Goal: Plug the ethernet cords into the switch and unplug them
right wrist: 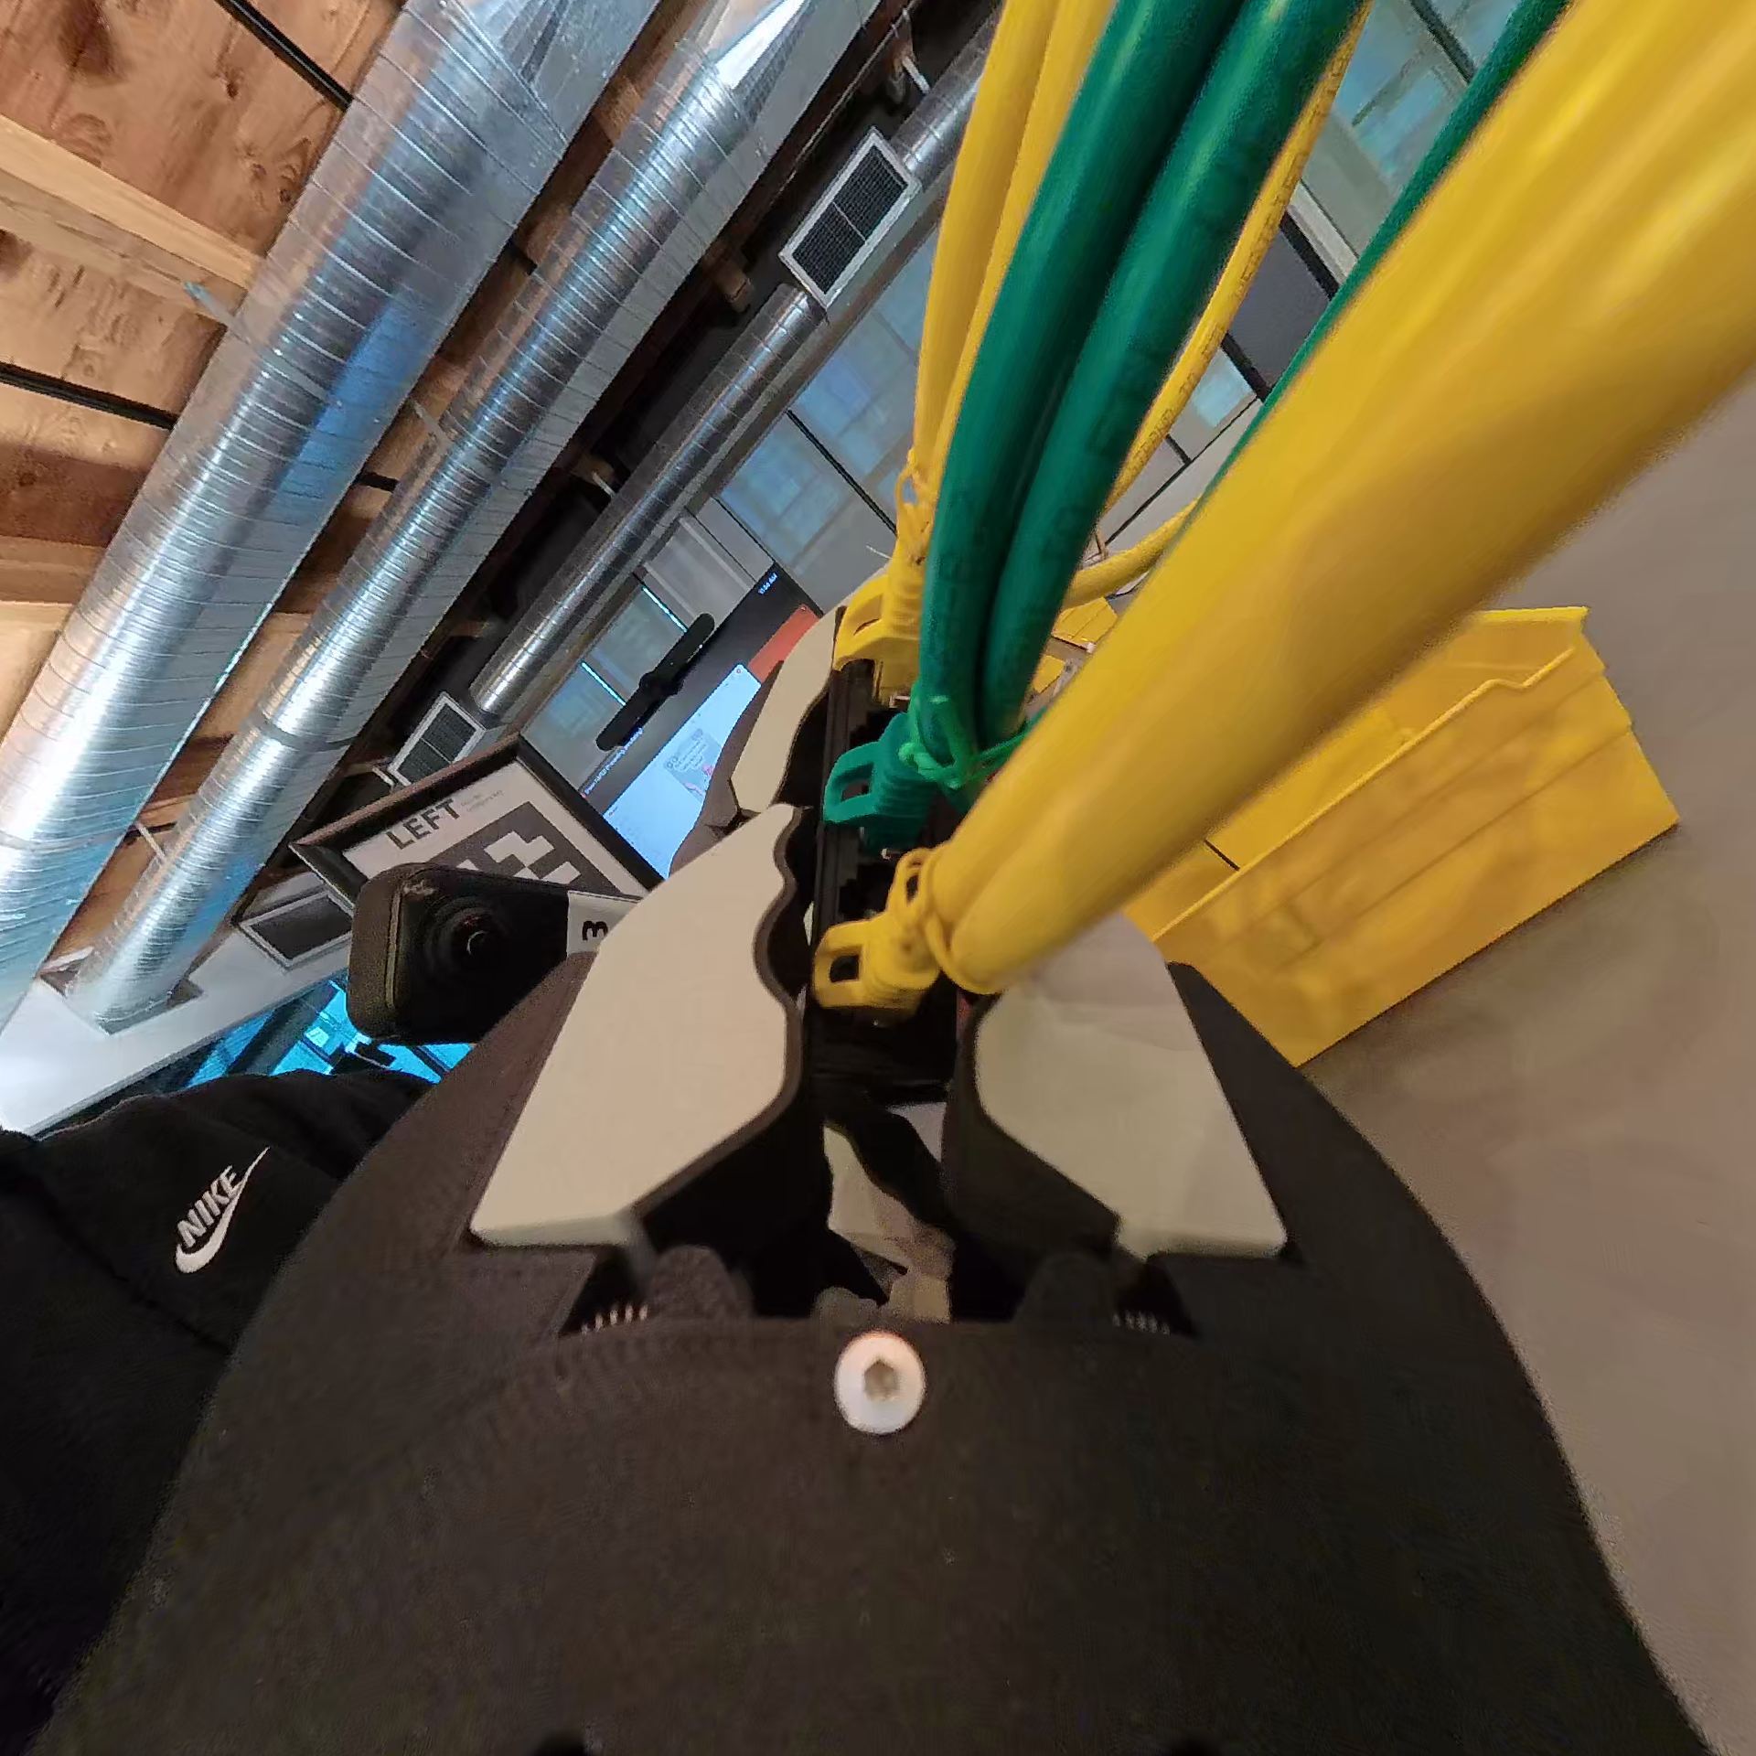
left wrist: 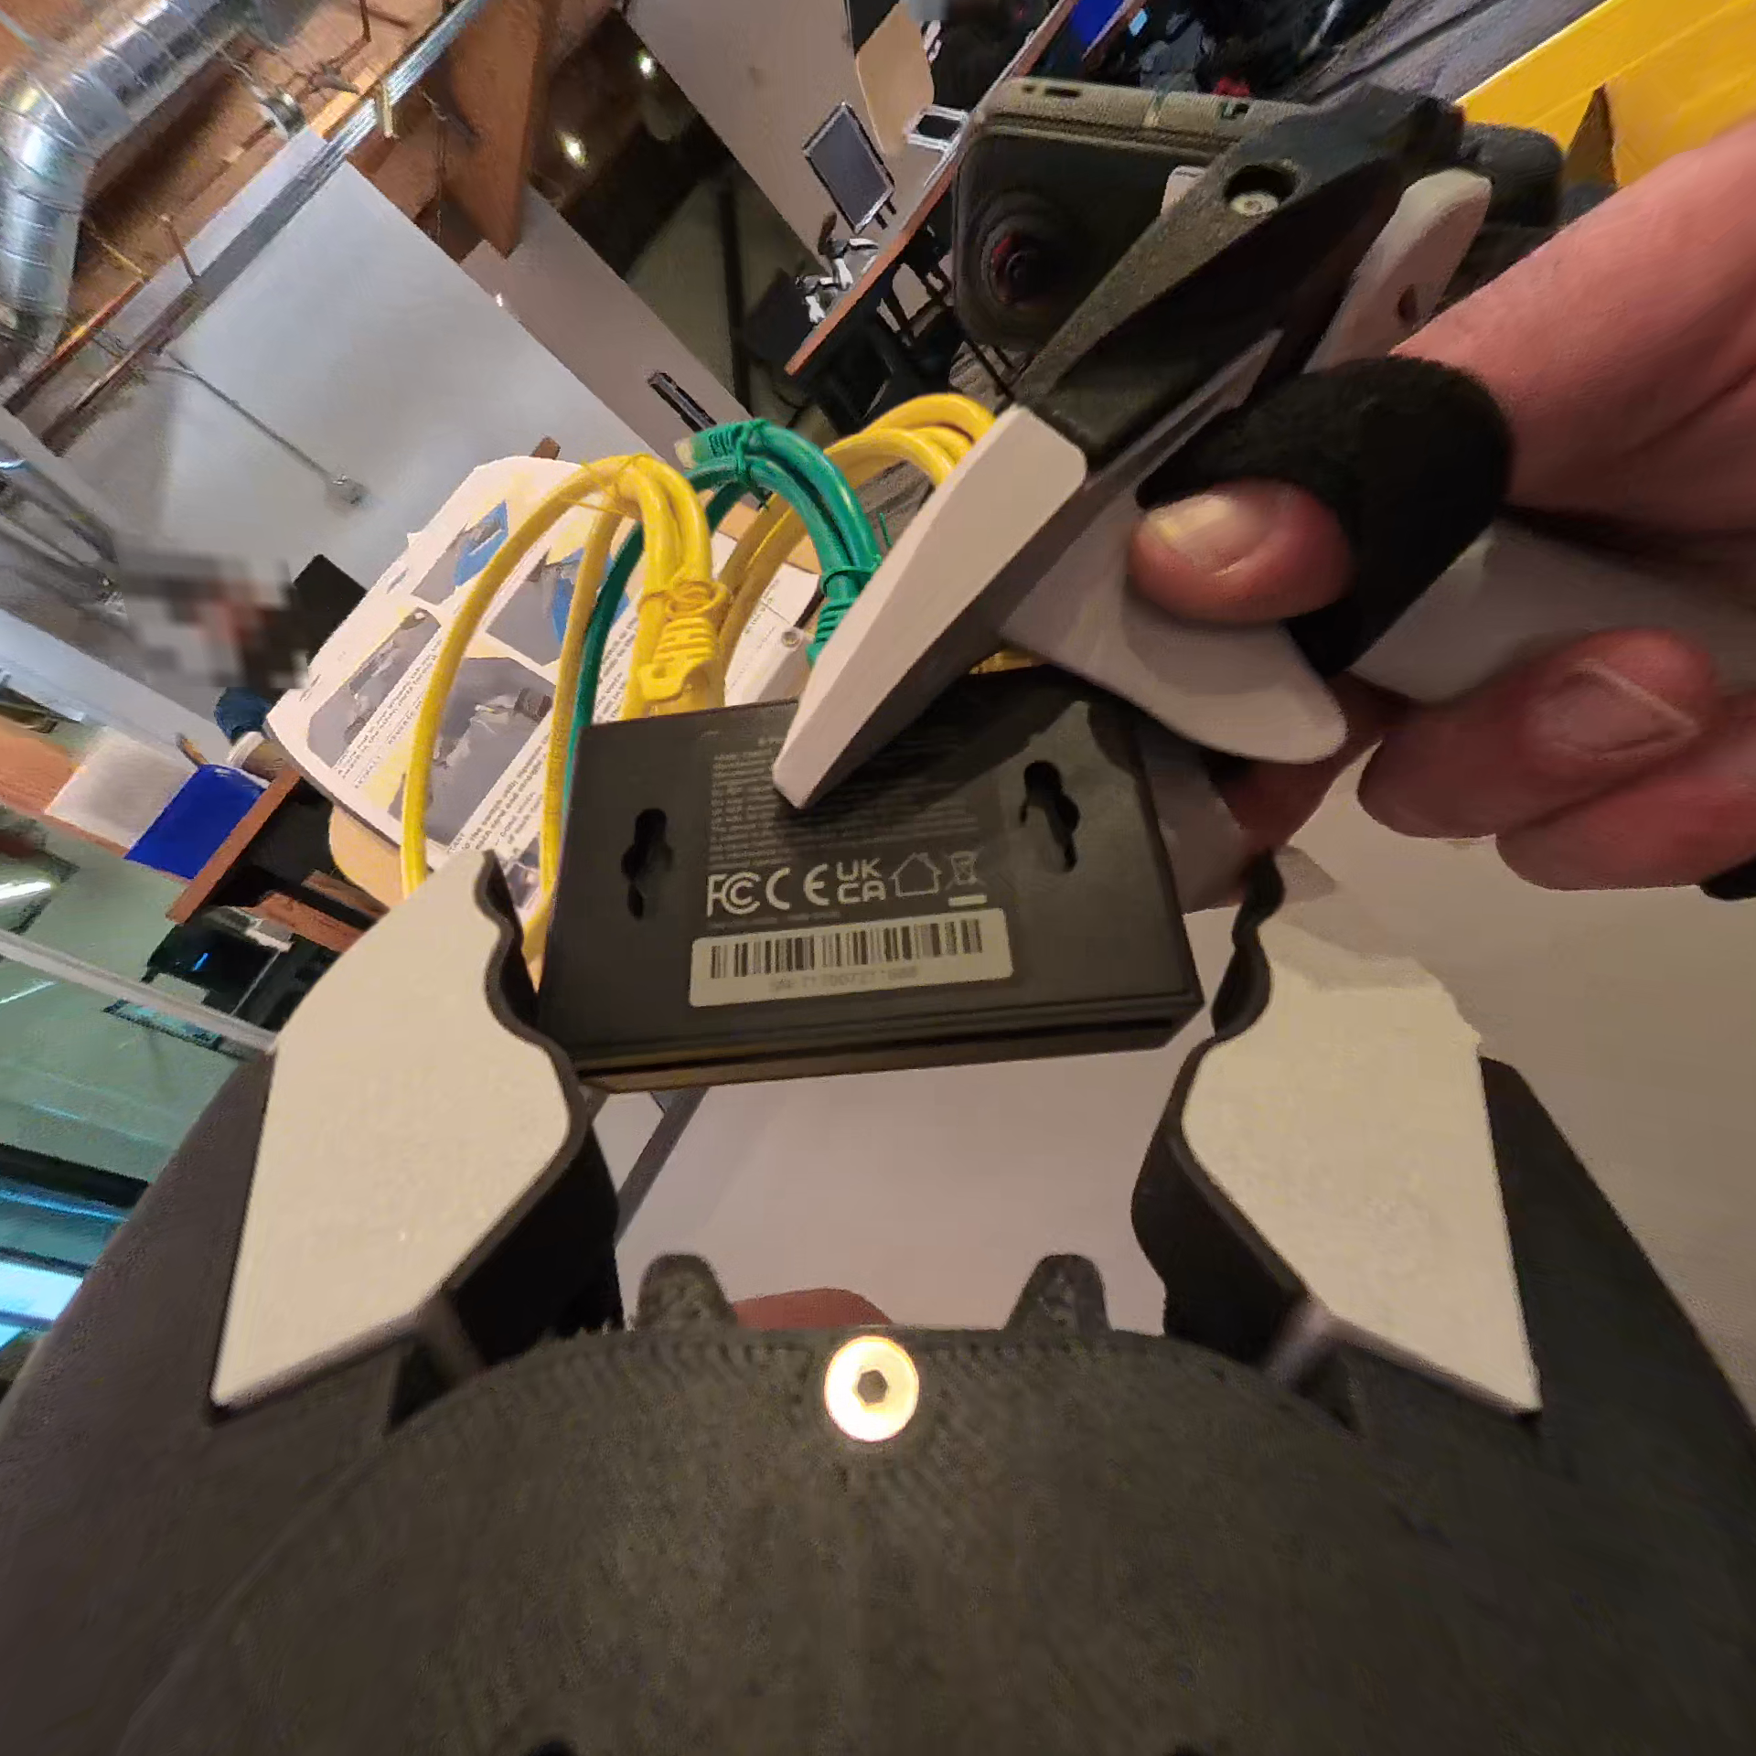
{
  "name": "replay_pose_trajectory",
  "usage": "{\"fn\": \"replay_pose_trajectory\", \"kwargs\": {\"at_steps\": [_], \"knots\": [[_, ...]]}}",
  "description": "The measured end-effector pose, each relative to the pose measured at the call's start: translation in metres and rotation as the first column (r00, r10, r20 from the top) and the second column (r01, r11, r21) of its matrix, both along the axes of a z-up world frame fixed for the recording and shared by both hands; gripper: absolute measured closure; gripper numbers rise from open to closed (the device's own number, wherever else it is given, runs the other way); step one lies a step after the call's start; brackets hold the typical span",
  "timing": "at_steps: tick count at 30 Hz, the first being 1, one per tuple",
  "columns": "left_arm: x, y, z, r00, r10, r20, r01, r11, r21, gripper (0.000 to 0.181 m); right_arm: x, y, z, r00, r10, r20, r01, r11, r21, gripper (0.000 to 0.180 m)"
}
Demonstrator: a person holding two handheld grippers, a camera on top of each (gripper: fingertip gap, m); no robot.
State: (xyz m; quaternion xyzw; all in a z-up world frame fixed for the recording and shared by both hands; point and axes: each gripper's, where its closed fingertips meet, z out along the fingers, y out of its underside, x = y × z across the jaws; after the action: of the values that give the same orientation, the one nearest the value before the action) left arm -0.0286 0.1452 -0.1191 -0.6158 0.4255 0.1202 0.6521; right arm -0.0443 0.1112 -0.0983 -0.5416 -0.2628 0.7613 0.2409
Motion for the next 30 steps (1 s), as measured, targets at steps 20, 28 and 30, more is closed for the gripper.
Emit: {"fn": "replay_pose_trajectory", "kwargs": {"at_steps": [20,28,30], "knots": [[0.006,-0.032,0.038,0.969,-0.203,0.141,0.172,0.963,0.206,0.074,0.006,-0.009,0.016,0.989,0.045,-0.142,-0.049,0.999,-0.024,0.154],[0.005,-0.026,0.031,0.962,-0.209,0.176,0.186,0.973,0.139,0.063,0.004,-0.012,0.012,0.986,0.095,-0.138,-0.104,0.993,-0.060,0.152],[0.003,-0.024,0.029,0.964,-0.201,0.177,0.177,0.974,0.139,0.064,0.001,-0.015,0.013,0.987,0.095,-0.127,-0.102,0.994,-0.050,0.153]]}}
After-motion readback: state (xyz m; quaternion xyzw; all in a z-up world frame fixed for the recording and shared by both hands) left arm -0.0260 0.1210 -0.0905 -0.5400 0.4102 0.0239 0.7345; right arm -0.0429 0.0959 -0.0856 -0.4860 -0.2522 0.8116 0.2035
